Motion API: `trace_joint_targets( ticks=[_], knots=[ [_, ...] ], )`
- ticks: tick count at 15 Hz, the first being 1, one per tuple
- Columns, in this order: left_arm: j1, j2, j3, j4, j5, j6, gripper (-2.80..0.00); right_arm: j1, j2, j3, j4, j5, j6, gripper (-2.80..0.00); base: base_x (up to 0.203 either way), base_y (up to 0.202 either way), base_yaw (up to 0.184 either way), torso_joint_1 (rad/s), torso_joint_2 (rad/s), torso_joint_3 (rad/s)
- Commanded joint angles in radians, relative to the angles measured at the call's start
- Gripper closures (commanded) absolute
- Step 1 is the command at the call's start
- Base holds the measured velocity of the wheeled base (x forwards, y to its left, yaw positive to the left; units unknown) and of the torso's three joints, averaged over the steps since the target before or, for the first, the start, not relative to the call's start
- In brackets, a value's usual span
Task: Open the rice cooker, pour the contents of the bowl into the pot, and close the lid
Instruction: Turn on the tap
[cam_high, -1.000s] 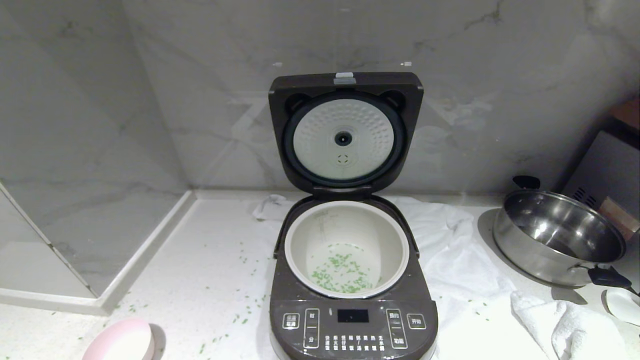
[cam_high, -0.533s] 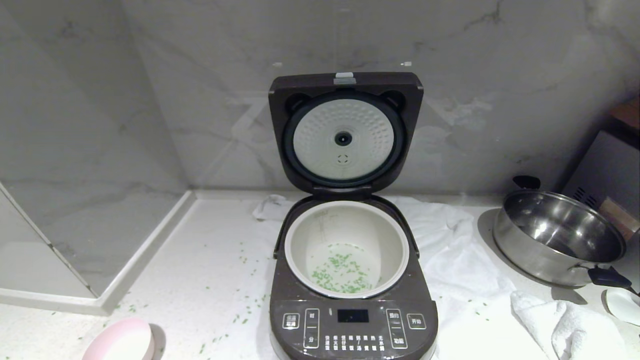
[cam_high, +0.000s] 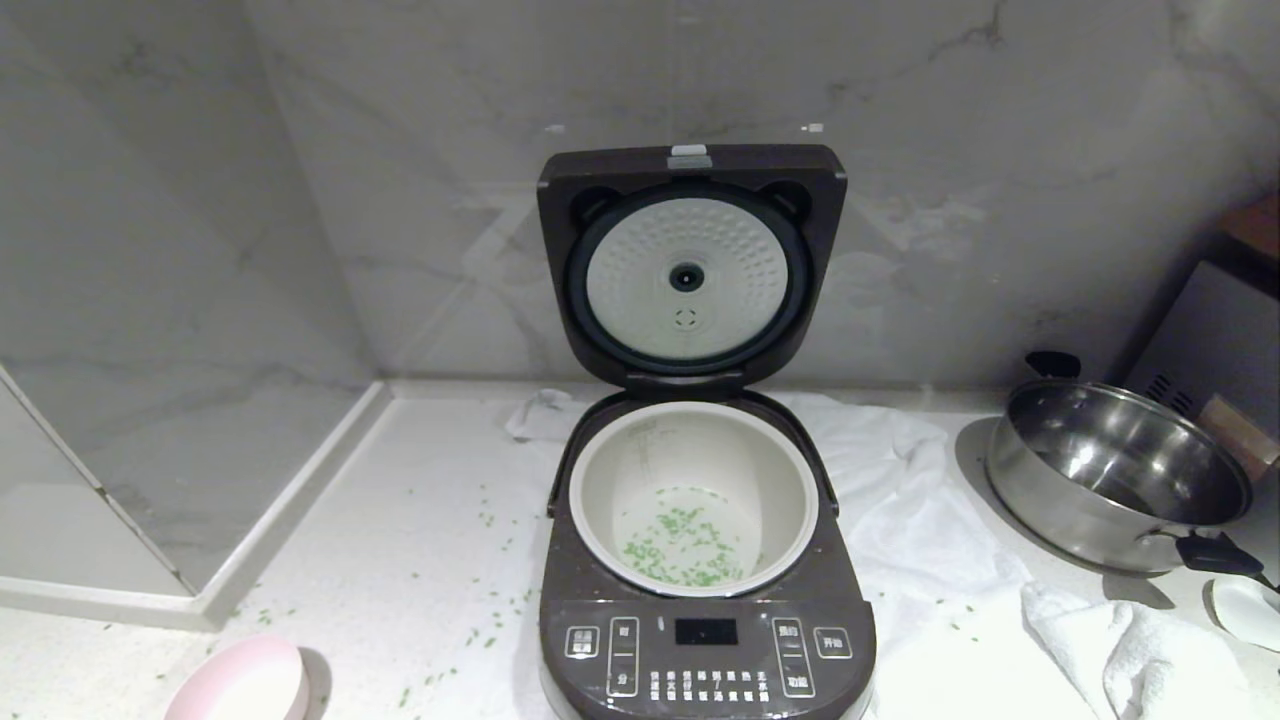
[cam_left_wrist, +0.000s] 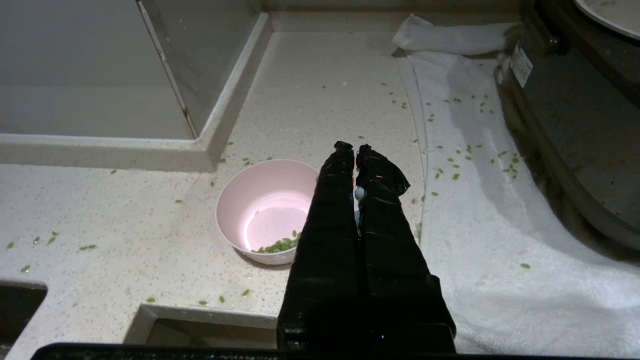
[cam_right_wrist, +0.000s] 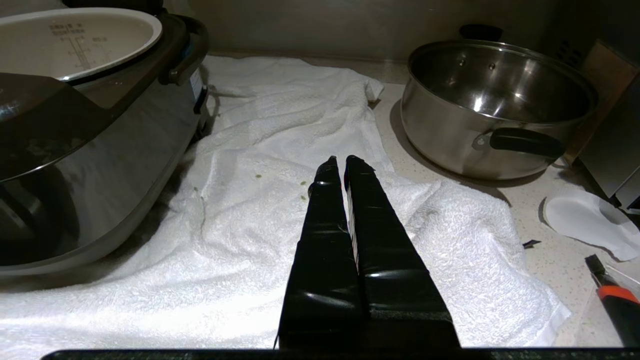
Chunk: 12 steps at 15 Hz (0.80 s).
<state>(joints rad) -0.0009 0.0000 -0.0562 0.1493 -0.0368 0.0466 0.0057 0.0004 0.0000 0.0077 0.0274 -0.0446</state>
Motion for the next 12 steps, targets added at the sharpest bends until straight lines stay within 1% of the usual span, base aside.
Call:
trace_joint_targets(
  ticks=[1, 10, 12],
  knots=[
    [-0.001, -0.002, -0.001, 0.001, 0.0, -0.001, 0.0, 0.0, 0.0, 0.002, -0.001, -0.015, 0.021, 0.0, 0.0, 0.0, 0.0, 0.0, 0.0, 0.0],
    [0.001, -0.002, 0.0, 0.001, 0.002, -0.001, 0.0, 0.0, 0.0, 0.002, -0.002, -0.02, 0.031, 0.0, 0.0, 0.0, 0.0, 0.0, 0.0, 0.0],
    [0.001, -0.002, 0.0, 0.001, 0.002, -0.001, 0.0, 0.0, 0.0, 0.002, -0.002, -0.02, 0.031, 0.0, -0.163, 0.0, 0.005, 0.004, 0.01, 0.0]
  ],
)
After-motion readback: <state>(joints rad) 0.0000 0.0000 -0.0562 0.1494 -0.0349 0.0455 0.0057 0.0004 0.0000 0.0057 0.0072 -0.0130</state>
